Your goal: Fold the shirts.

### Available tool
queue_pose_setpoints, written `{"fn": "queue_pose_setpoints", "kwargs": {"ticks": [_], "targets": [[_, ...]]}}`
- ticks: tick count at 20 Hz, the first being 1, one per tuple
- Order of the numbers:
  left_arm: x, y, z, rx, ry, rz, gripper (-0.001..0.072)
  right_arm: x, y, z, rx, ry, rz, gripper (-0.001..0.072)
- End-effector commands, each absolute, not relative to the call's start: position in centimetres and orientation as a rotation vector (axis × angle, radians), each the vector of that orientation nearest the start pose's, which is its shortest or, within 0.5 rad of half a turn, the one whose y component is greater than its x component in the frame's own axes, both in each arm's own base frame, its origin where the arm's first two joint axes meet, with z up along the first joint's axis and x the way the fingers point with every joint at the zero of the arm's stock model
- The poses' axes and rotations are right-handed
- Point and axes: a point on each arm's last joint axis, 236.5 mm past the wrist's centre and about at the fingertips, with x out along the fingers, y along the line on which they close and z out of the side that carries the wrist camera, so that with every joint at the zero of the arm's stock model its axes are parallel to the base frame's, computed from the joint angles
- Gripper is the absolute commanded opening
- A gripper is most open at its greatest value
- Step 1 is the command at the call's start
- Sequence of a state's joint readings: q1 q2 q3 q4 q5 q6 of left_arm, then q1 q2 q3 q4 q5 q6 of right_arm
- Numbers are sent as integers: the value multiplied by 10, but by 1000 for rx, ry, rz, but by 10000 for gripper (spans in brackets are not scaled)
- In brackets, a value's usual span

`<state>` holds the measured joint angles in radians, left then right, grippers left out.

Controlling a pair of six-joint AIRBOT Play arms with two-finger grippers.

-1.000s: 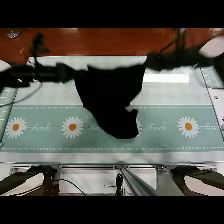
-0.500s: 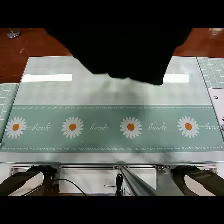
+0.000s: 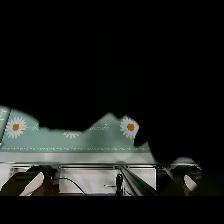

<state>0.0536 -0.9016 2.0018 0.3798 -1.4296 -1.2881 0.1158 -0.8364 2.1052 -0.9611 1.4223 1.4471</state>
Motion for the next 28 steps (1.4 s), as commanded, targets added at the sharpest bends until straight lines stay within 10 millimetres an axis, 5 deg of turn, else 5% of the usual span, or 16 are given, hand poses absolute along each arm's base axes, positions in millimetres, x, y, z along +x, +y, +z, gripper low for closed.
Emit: {"fn": "queue_pose_setpoints", "kwargs": {"ticks": [1,4,10,16,23,24,25,26,28], "targets": [[155,-206,485,-75,209,-1083,21,177,175,469,44,252,824,35],[200,-195,441,-127,352,-1002,22,231,180,420,120,382,806,35],[298,-192,316,-344,633,-951,22,345,196,322,240,622,786,35],[411,-172,234,-495,670,-766,22,479,195,246,405,655,643,35],[449,-196,127,-581,909,-755,25,551,205,173,591,757,596,70],[452,-197,116,-591,931,-748,152,560,196,167,652,766,554,312],[454,-195,108,-610,954,-737,603,565,184,164,668,769,530,572],[454,-187,104,-631,975,-723,707,565,165,160,666,782,507,626],[450,-144,86,-604,1060,-625,705,546,113,148,641,887,470,626]]}}
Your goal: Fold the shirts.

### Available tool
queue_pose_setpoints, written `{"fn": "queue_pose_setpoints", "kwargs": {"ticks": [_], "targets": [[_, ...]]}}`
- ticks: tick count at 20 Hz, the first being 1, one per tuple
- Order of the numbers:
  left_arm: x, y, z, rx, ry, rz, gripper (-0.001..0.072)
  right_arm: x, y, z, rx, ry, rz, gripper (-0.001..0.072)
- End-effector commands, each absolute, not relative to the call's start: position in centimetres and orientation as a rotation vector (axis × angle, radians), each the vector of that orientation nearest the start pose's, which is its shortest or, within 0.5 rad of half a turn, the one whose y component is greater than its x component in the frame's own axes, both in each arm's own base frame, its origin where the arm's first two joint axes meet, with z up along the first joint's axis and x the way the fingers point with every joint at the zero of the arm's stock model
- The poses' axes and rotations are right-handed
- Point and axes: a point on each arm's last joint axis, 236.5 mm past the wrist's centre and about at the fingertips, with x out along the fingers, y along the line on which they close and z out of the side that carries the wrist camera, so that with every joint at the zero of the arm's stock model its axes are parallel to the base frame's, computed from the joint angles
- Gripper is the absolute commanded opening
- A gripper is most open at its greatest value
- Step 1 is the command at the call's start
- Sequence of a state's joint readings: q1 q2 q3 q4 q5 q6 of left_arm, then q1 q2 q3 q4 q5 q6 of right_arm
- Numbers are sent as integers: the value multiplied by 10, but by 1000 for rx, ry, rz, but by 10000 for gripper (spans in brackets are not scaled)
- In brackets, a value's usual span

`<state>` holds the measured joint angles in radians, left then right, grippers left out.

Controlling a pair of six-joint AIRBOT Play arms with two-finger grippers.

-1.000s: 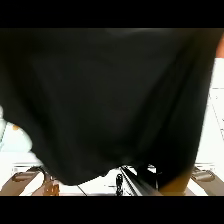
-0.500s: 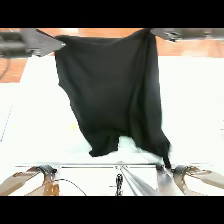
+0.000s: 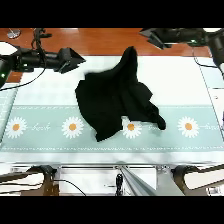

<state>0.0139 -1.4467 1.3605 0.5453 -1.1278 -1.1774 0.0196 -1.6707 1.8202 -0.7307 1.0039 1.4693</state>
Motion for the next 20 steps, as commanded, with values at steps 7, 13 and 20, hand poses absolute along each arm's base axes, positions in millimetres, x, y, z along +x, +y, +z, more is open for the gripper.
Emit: {"fn": "queue_pose_setpoints", "kwargs": {"ticks": [7,13,20], "targets": [[330,-71,-41,-678,1570,-323,704,390,-73,42,400,1288,-76,618],[299,-150,-80,-824,1554,-443,704,305,12,-30,711,1217,48,618],[321,-203,-102,-800,1478,-334,702,258,42,-50,755,1324,114,618]]}}
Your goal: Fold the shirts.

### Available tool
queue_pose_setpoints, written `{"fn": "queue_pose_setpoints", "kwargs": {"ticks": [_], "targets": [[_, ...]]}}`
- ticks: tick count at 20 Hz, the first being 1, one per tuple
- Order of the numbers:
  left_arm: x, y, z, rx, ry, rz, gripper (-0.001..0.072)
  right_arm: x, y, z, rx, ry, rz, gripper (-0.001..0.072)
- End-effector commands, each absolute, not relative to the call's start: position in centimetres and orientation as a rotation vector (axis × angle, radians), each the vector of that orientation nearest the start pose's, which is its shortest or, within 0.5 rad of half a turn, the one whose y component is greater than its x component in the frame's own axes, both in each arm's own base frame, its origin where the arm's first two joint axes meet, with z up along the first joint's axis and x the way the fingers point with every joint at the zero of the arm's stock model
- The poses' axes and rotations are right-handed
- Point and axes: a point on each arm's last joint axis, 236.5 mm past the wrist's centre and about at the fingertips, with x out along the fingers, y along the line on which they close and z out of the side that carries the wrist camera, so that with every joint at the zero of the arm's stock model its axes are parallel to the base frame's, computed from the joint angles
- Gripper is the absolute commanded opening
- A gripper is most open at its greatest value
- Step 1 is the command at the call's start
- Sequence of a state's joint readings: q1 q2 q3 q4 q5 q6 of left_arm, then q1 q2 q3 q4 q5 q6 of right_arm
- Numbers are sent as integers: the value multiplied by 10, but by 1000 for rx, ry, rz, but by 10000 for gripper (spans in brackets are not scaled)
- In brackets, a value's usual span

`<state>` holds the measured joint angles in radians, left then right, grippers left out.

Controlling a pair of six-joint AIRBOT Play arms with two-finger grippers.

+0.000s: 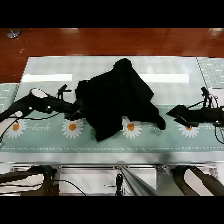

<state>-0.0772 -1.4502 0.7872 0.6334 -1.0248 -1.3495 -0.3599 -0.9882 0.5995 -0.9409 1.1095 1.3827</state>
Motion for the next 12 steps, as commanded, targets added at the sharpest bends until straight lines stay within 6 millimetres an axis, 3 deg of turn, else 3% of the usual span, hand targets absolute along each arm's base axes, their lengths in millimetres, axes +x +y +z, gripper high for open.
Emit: {"fn": "queue_pose_setpoints", "kwargs": {"ticks": [1,2,3,4,6,8,10,12], "targets": [[321,-211,-104,-800,1480,-342,697,255,42,-51,750,1336,117,618],[320,-217,-103,-801,1485,-355,574,253,40,-53,734,1345,110,618],[320,-221,-101,-768,1474,-391,110,250,37,-56,714,1359,102,618],[321,-225,-96,-734,1461,-437,22,245,34,-59,697,1378,95,618],[323,-231,-83,-697,1451,-513,22,237,36,-67,674,1436,88,618],[329,-234,-74,-693,1435,-536,22,237,51,-78,661,1481,117,619],[333,-235,-69,-691,1425,-547,22,249,56,-93,663,1484,106,618],[332,-236,-68,-690,1429,-551,22,267,66,-95,738,1461,142,618]]}}
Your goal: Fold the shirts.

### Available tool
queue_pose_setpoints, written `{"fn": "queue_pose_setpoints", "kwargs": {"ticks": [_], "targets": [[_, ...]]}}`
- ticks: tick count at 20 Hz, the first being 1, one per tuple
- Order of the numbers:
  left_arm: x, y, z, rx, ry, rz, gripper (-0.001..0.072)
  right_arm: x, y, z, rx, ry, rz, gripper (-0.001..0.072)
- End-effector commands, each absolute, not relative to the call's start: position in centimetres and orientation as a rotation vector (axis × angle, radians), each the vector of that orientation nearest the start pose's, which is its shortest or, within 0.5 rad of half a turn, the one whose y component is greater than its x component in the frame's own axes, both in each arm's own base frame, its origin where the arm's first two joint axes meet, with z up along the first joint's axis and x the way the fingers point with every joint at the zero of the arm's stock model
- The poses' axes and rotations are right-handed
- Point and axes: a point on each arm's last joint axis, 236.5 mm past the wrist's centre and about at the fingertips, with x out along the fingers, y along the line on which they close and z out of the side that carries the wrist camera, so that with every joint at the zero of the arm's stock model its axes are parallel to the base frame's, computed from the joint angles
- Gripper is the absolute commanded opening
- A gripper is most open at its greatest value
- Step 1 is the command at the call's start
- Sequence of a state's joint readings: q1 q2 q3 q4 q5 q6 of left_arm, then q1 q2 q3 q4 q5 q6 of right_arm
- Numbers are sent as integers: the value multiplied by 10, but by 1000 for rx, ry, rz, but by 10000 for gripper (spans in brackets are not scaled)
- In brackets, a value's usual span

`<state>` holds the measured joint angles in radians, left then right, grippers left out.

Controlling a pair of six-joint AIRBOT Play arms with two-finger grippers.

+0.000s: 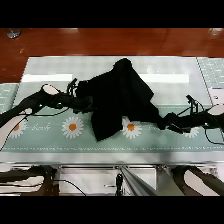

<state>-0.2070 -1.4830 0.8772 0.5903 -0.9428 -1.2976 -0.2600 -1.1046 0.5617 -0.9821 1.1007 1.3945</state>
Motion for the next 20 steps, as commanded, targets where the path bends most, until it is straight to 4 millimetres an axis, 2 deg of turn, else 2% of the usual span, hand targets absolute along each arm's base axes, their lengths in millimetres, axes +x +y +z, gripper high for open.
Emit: {"fn": "queue_pose_setpoints", "kwargs": {"ticks": [1,2,3,5,6,8,9,10,11,12,13,14,15,16,17,18,19,20], "targets": [[332,-236,-68,-690,1429,-551,22,275,68,-96,767,1452,142,618],[332,-236,-68,-690,1429,-551,22,282,68,-98,781,1449,139,614],[333,-236,-68,-690,1428,-551,22,286,68,-99,789,1450,138,568],[333,-236,-68,-690,1428,-551,22,292,70,-99,801,1445,157,175],[333,-236,-68,-690,1428,-551,22,295,76,-96,817,1433,186,37],[335,-236,-64,-696,1418,-555,22,299,90,-81,842,1407,284,35],[341,-235,-55,-695,1400,-568,22,306,95,-67,839,1389,332,35],[352,-235,-37,-691,1352,-603,22,318,94,-49,817,1353,362,34],[371,-235,-5,-695,1262,-653,22,339,90,-19,786,1285,388,34],[394,-232,41,-715,1137,-696,22,364,86,19,750,1197,408,34],[415,-226,91,-729,1003,-728,22,389,81,67,704,1087,428,34],[433,-213,150,-727,858,-749,21,413,76,129,648,954,449,34],[445,-197,203,-711,733,-745,21,429,72,195,589,818,466,34],[450,-180,256,-693,613,-739,21,434,69,256,527,692,474,34],[446,-161,311,-658,486,-736,21,430,68,316,460,567,479,34],[434,-146,363,-608,363,-736,21,415,70,375,395,436,487,34],[416,-135,407,-559,259,-734,21,392,75,424,343,324,500,34],[392,-127,449,-507,157,-729,21,361,86,470,308,215,528,34]]}}
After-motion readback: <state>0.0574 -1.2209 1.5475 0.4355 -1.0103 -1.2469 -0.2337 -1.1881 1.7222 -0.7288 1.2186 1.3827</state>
